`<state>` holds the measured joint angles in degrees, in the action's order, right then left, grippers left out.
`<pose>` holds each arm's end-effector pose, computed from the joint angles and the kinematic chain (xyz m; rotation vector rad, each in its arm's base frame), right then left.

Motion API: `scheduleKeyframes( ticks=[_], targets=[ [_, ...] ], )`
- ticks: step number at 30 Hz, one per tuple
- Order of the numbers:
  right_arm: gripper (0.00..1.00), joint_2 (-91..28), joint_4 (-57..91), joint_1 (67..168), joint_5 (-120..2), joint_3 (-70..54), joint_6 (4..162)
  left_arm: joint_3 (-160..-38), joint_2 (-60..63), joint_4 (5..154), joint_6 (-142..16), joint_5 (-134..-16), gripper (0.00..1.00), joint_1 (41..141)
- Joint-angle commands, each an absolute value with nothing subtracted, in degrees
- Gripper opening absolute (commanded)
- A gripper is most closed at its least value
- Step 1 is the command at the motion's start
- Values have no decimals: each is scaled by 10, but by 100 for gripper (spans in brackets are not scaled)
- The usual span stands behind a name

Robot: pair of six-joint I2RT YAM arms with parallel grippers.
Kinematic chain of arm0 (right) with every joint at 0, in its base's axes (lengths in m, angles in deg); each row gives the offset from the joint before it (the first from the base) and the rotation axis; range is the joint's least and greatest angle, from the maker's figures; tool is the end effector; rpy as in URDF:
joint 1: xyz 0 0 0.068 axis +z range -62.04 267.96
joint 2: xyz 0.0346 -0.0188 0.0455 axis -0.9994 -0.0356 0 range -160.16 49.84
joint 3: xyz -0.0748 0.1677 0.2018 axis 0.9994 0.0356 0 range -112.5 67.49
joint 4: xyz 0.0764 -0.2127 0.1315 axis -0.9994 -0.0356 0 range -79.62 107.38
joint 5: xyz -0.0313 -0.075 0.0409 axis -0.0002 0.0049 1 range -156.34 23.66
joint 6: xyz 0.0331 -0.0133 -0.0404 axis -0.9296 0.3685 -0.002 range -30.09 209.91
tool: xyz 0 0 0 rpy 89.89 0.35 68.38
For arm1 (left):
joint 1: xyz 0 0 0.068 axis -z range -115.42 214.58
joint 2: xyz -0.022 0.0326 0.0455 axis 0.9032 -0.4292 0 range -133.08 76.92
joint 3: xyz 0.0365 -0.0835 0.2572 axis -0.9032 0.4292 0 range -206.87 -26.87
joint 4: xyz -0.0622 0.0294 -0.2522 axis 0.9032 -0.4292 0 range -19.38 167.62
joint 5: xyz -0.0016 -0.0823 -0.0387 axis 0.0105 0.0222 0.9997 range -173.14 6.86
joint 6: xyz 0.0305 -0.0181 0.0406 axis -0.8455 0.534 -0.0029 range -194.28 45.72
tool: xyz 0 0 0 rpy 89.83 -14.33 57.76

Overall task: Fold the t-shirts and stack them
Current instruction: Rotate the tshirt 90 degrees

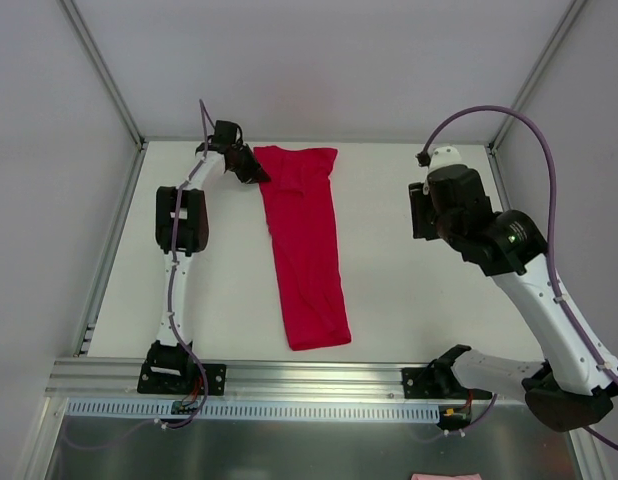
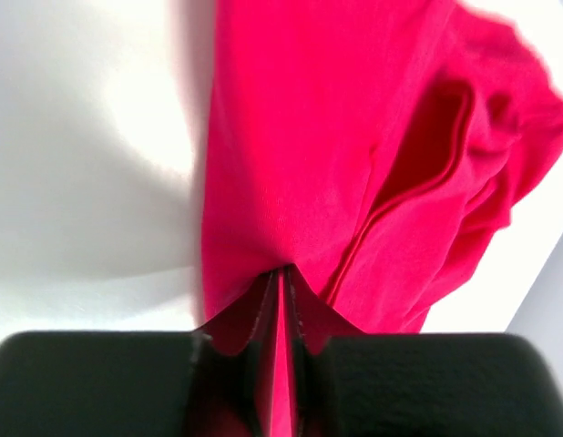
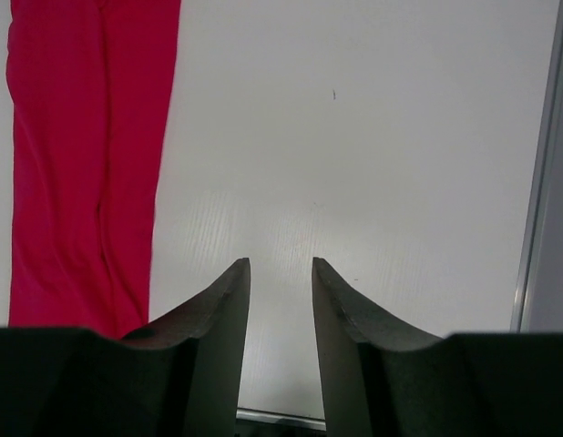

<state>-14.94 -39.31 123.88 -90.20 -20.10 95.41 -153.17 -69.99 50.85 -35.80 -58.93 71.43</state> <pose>0.1694 0.1049 0.4434 -0.5201 2.0433 -0.1343 0.5580 -0.0817 0.1492 -0.4755 2.4393 -0.8624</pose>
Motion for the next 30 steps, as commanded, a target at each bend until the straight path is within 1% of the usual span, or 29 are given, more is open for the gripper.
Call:
scheduleKeyframes(
  ticks=[1, 2, 4, 5, 7, 8, 11, 14, 17, 23, 26, 27, 28, 29, 30],
  targets=[
    [36, -135, -416, 1237, -859, -186, 922, -1569, -720, 534, -338, -576, 12, 692],
    [36, -132, -416, 1238, -852, -178, 912, -1569, -721, 539, -334, -572, 19, 690],
    [34, -120, -416, 1241, -838, -168, 906, -1565, -719, 550, -333, -554, 25, 689],
    [34, -118, -415, 1242, -835, -163, 904, -1562, -713, 556, -332, -543, 32, 689],
    [34, -111, -413, 1243, -823, -143, 904, -1537, -701, 586, -329, -520, 41, 691],
    [34, -109, -408, 1244, -819, -134, 903, -1526, -683, 598, -330, -496, 49, 692],
    [34, -100, -382, 1249, -800, -86, 902, -1491, -633, 626, -348, -464, 62, 702],
    [33, -95, -347, 1250, -779, -36, 902, -1461, -579, 629, -363, -439, 64, 713],
    [33, -98, -311, 1251, -764, -11, 905, -1395, -507, 638, -367, -417, 64, 732],
    [32, -140, -255, 1251, -731, -8, 925, -1207, -357, 632, -408, -426, 63, 796],
    [32, -153, -238, 1251, -727, -15, 932, -1141, -308, 632, -399, -432, 61, 820],
    [32, -159, -237, 1251, -728, -19, 937, -1101, -298, 619, -400, -442, 60, 836],
    [32, -162, -238, 1251, -731, -25, 941, -1082, -283, 607, -407, -472, 52, 844],
    [32, -166, -243, 1251, -742, -39, 952, -1049, -271, 575, -412, -508, 23, 860],
    [32, -168, -243, 1251, -749, -47, 956, -1033, -271, 564, -412, -508, 23, 860]
  ],
)
